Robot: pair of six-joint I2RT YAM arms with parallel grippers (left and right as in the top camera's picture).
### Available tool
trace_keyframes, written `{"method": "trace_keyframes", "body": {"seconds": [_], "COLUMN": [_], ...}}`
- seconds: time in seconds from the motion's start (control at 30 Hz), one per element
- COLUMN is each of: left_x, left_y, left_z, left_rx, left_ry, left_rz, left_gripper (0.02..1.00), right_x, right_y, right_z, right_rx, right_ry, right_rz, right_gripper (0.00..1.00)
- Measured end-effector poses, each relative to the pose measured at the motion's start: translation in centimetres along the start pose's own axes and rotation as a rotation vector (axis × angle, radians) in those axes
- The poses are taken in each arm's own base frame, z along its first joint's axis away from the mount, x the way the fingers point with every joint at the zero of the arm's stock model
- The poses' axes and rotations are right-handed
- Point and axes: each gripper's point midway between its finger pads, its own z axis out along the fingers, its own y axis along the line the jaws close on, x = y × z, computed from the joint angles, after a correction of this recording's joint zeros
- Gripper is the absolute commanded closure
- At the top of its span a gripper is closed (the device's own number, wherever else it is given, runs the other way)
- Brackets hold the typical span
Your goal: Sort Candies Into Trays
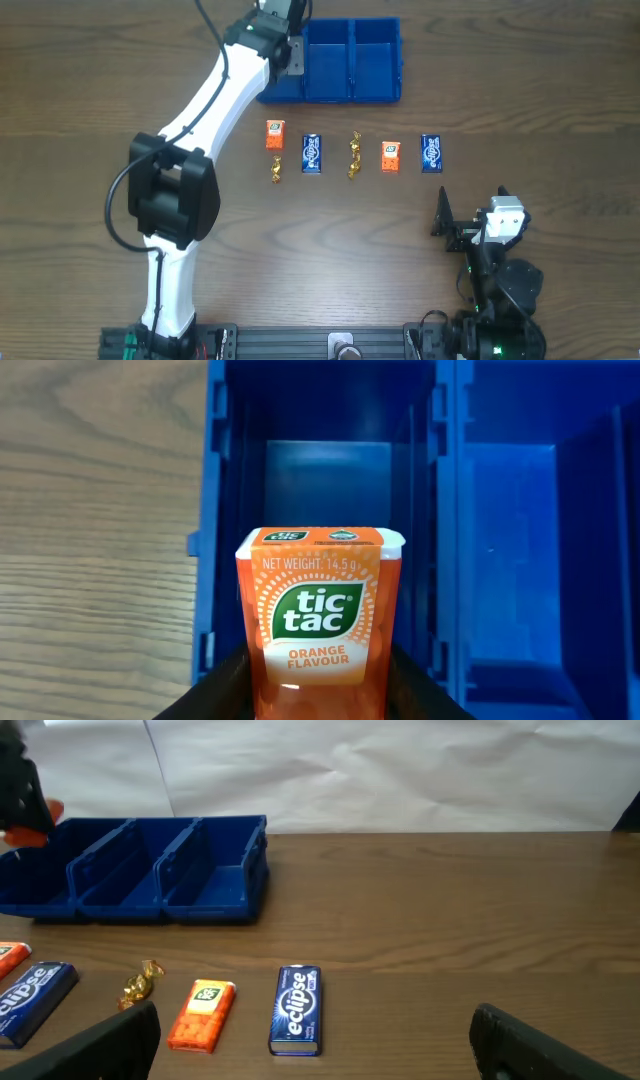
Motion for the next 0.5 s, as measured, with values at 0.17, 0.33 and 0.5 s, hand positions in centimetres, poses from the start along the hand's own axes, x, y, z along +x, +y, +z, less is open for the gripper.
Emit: {"method": "trace_keyframes", "body": {"seconds": [0.17, 0.33, 0.5], "left_x": [-0.7, -1.0, -1.0], "left_y": [0.2, 0.6, 0.8], "left_z": [0.2, 0.2, 0.3], "left_rx": [0.005, 0.007, 0.017], "left_ry": [-0.022, -0.025, -0.020], "left_rz": [-0.013, -0.022, -0.031], "left_gripper": [0.787, 0.787, 0.290], "right_x": [0.0, 0.0, 0.0], "right_y": [0.0, 0.0, 0.0], "right_z": [0.0, 0.0, 0.0], "right_rx": [0.000, 0.000, 0.000], "right_ry": [0.000, 0.000, 0.000], "right_rz": [0.000, 0.000, 0.000], "right_gripper": [0.003, 0.003, 0.003]}}
